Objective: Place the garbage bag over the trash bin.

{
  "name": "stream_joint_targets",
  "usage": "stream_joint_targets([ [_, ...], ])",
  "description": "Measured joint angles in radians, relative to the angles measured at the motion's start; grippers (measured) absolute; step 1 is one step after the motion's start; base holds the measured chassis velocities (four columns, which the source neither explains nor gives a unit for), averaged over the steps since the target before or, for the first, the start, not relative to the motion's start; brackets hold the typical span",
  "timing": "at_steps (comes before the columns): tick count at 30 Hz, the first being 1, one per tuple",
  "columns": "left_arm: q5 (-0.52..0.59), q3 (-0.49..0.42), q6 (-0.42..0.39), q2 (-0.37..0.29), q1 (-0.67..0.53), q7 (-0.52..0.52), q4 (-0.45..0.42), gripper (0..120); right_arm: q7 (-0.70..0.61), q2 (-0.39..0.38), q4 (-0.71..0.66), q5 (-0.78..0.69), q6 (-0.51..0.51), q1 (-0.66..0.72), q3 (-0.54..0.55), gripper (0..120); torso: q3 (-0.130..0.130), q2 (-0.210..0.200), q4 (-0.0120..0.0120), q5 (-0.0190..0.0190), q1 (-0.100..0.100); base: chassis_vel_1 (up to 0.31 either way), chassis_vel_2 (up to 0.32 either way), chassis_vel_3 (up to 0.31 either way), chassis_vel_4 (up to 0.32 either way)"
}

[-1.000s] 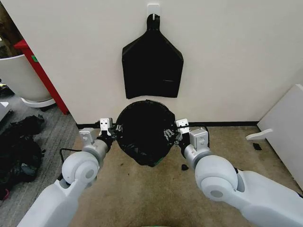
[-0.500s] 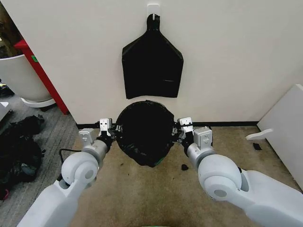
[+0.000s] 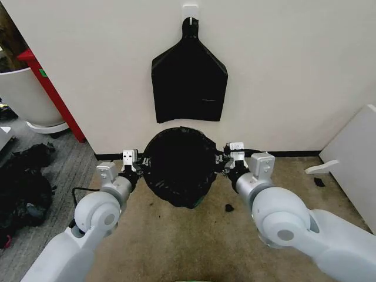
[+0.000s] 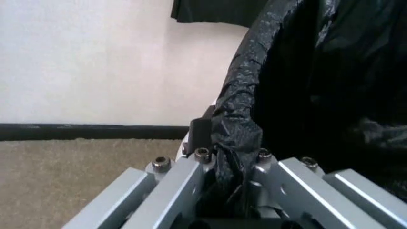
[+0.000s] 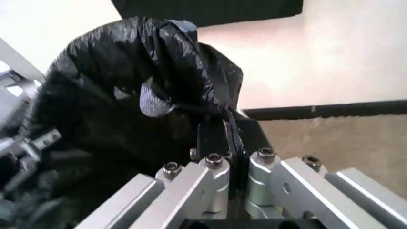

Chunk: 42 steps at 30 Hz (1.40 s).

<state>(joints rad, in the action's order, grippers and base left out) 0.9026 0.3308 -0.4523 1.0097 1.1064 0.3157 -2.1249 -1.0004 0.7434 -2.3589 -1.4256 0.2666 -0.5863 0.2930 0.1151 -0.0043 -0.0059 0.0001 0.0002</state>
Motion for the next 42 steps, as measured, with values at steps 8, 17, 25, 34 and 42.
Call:
stream_joint_targets([
  [8,0.04,0.015,0.012,-0.006,0.023,-0.03,-0.014,1,0.104,-0.019,0.054,0.006,-0.068,-0.021,-0.039,0,0.0,0.0,0.0,0.0,0.0,0.0,0.0,0.0,0.0],
  [17,0.05,0.019,0.023,-0.009,0.031,-0.045,-0.016,1,0.146,-0.04,0.056,0.0,-0.072,-0.026,-0.045,0,0.0,0.0,0.0,0.0001,0.0,0.0,0.0,0.0,0.0],
  [25,0.066,0.021,0.027,-0.008,0.021,-0.042,-0.014,1,0.222,-0.066,0.067,0.017,-0.065,-0.06,-0.065,0,0.0,0.0,0.0,0.0001,0.0,0.0,0.0,0.0,0.0],
  [34,0.065,0.022,0.031,-0.008,0.018,-0.053,-0.002,1,0.26,-0.082,0.087,0.023,-0.055,-0.086,-0.094,0,0.0,0.0,-0.0001,0.0001,0.0,0.0,0.0,0.0,0.0],
  [42,0.065,0.022,0.031,-0.011,0.018,-0.059,0.0,1,0.288,-0.081,0.106,0.039,-0.052,-0.096,-0.089,0,0.0,0.0,-0.0001,0.0001,0.0,0.0,0.0,0.0,0.0],
])
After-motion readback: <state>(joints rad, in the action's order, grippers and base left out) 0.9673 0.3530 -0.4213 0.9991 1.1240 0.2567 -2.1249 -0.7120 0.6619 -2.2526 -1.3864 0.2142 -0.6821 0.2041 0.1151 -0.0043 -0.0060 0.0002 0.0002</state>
